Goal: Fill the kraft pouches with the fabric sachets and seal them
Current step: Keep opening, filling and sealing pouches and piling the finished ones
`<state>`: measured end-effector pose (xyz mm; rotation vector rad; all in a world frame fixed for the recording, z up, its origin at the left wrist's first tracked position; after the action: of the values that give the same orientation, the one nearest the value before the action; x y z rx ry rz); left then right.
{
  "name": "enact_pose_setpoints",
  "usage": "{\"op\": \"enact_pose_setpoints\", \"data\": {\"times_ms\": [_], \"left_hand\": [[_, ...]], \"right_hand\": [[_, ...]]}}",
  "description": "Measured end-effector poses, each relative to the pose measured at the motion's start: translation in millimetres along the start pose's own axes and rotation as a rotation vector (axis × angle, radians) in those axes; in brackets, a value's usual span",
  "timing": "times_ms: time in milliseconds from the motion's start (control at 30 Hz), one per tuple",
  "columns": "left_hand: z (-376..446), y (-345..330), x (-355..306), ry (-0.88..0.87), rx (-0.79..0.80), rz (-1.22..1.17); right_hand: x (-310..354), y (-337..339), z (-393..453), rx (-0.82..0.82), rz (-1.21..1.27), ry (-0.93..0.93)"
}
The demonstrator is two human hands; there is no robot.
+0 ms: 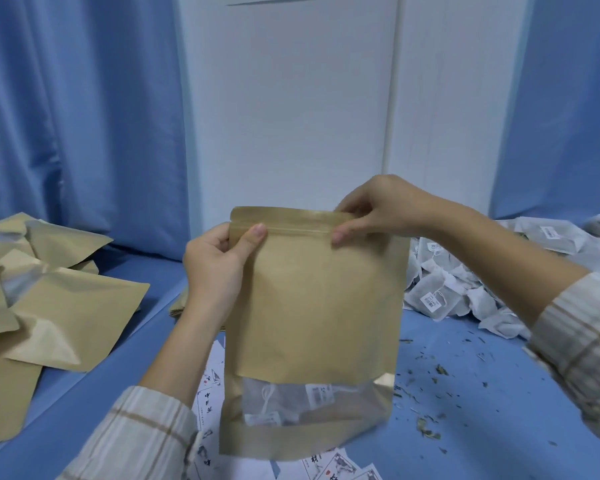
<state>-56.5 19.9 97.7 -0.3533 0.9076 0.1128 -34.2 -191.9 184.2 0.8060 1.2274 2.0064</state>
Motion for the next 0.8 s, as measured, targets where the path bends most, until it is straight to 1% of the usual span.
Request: {"op": "enact_pose_setpoints", "data": {"times_ms": [67,200,367,567,667,800], "left_hand": [[-5.7,-10.5,-1.3,-0.021,0.041,0.01],[-8.4,-14.8,-3.7,-0.03,0.029,0.012],[-5.3,-4.8,0.4,-0.043,-0.016,-0.016],[-0.1,-4.3,-0.4,-0.021,-0.007,-0.01],[1.8,-2.0,-1.8,-0.026,-0.023,-0.015],[2.7,-2.9,-3.5,-0.032,-0.035,0.002]], "right_hand": [[12.8,-6.9,8.5,-0.014,0.019,0.043],[27.6,-12.0,20.6,-0.104,-0.002,0.064],[16.1,-5.0,11.7,-0.035,-0.071,0.056],[-3.6,2.5,-6.5,-0.077,0.007,0.006],[-16.0,9.5,-13.7,-0.049,-0.04,-0.032],[-20.2,9.9,-20.0,-0.046,-0.09,-0.017]]}}
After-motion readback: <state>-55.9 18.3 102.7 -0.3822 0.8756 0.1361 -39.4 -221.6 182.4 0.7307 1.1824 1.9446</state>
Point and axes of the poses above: each hand's wrist, its own z-axis towards the middle knuckle, its own y-axis out of the back of the hand, x = y × z, the point moved 2 cm from there along z, towards the middle knuckle, and after that the axes turned 6 degrees about -z, right-handed, at the moved point
